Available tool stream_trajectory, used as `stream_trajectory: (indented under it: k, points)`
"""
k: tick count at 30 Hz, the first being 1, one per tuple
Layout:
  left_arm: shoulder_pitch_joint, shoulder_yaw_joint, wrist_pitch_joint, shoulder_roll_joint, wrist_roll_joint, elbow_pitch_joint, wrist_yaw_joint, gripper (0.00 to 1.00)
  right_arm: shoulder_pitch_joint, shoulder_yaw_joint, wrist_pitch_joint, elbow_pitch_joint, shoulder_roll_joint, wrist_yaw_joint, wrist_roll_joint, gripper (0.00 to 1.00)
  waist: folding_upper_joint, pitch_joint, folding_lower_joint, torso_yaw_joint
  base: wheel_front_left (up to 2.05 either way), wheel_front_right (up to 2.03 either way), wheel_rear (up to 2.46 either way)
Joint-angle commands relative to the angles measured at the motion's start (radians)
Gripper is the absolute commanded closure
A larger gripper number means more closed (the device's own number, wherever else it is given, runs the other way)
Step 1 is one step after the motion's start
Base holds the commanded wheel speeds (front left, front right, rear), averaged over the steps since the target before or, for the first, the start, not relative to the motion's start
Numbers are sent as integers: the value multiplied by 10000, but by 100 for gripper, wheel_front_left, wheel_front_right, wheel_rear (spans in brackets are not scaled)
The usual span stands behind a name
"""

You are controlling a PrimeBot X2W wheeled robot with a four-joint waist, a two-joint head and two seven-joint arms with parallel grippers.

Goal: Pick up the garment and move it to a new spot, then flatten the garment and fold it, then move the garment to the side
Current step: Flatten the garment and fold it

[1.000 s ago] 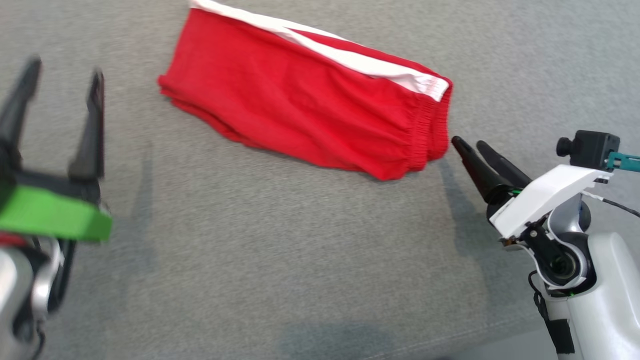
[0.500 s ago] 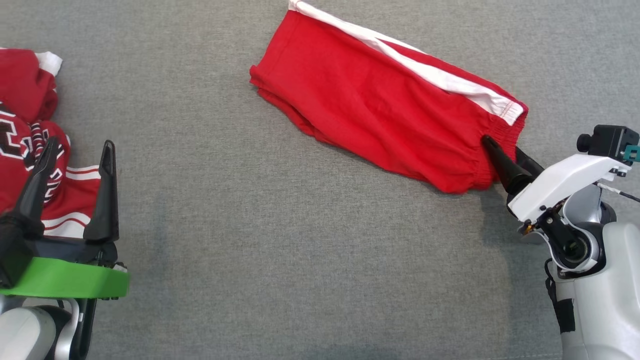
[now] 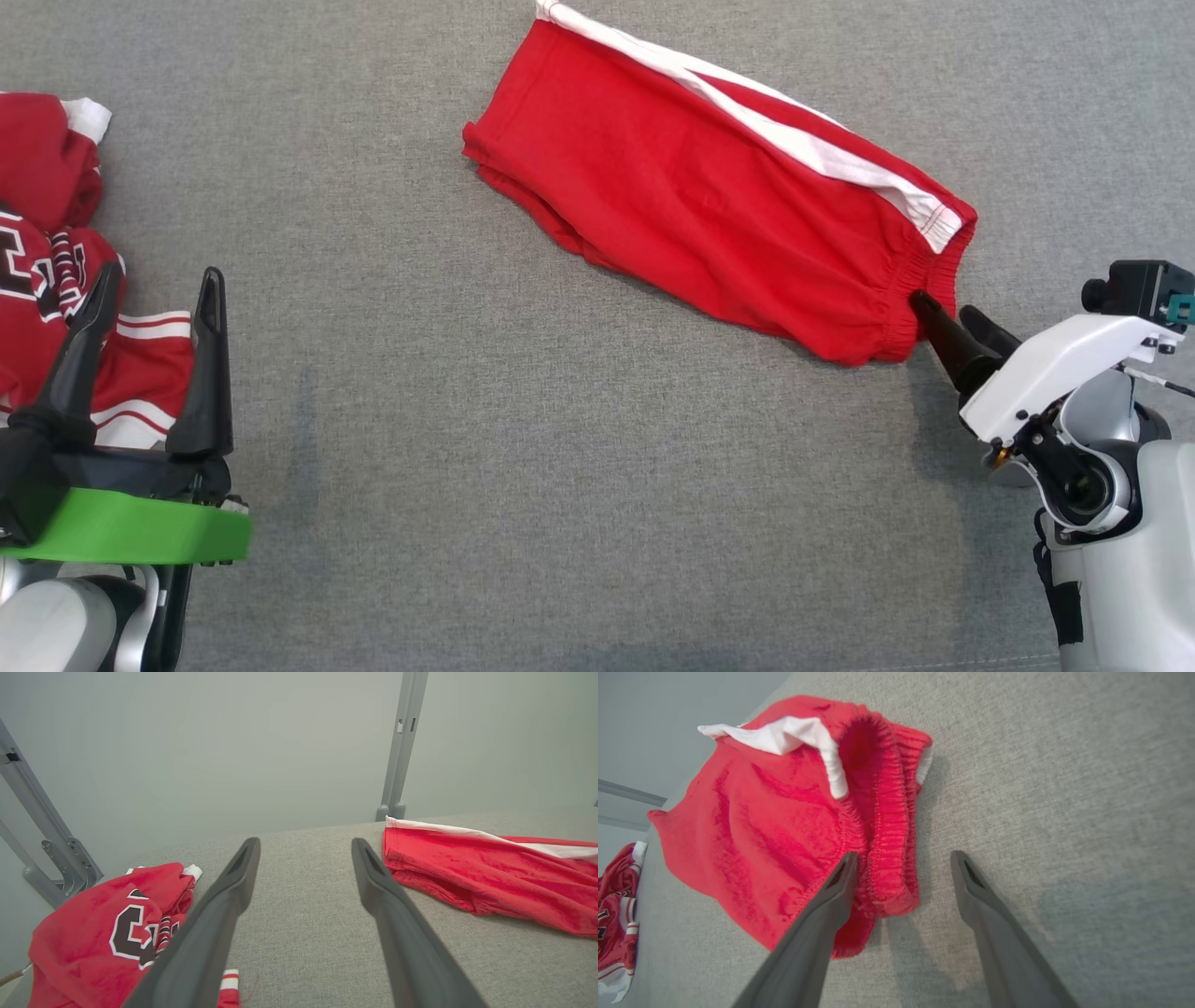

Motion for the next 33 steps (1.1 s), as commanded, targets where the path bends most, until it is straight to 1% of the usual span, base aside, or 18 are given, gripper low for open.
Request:
stream_trajectory:
  k: [1, 7, 15, 16, 17, 18, 20, 22, 24, 25, 28, 30, 33]
  points:
    - [20, 69, -32, -18, 37, 35, -57, 0, 89, -12, 58, -14, -18, 4, 61, 0, 0, 5, 1, 2, 0, 0, 0]
    - [-268, -10, -62, -251, 140, 220, -258, 0, -232, 219, 31, 595, -5, 4, 817, 0, 0, -55, 1, 227, 0, 0, 0]
    - [-257, -191, -70, -468, 136, 494, -398, 0, -632, 367, -421, 2033, 17, -5, 1288, 0, 0, -330, 1, 668, 0, 0, 0]
    - [-238, -195, -71, -477, 124, 513, -412, 0, -668, 377, -484, 2221, 25, -7, 1306, 4, 0, -363, 1, 695, 0, 0, 0]
    - [-222, -199, -72, -488, 110, 537, -416, 0, -734, 380, -547, 2406, 25, -7, 1324, 60, 0, -397, 1, 715, 0, 0, 0]
    - [-203, -206, -74, -510, 94, 557, -413, 0, -786, 382, -603, 2561, 28, -7, 1311, 100, 0, -454, 1, 731, 0, 0, 0]
    - [-183, -228, -76, -532, 59, 595, -443, 0, -873, 310, -624, 2749, 33, -5, 1285, 100, 0, -551, 1, 766, 0, 0, 0]
    - [-190, -201, -78, -560, 34, 635, -435, 0, -1004, 134, -402, 2740, 8, -5, 1266, 100, 0, -635, 1, 784, 0, 0, 0]
    - [-161, -157, -83, -607, 14, 684, -416, 0, -1113, -192, -79, 2505, -67, -5, 953, 100, 0, -707, 1, 774, 0, 0, 0]
    - [-134, -152, -86, -633, 9, 701, -415, 0, -1161, -394, 138, 2328, -206, -5, 805, 100, 0, -736, 1, 768, 0, 0, 0]
    - [-44, -122, -93, -734, 21, 751, -407, 0, -1243, -1046, 1046, 1849, -494, -4, 580, 100, 0, -818, 1, 743, 0, 0, 0]
    - [0, -116, -97, -813, 52, 761, -395, 0, -1285, -1514, 1838, 1526, -768, -2, 505, 100, 0, -851, 1, 724, 0, 0, 0]
    - [53, -115, -101, -885, 75, 788, -465, 0, -1182, -2357, 3048, 1092, -1469, -2, 245, 100, 0, -887, 1, 721, 0, 0, 0]
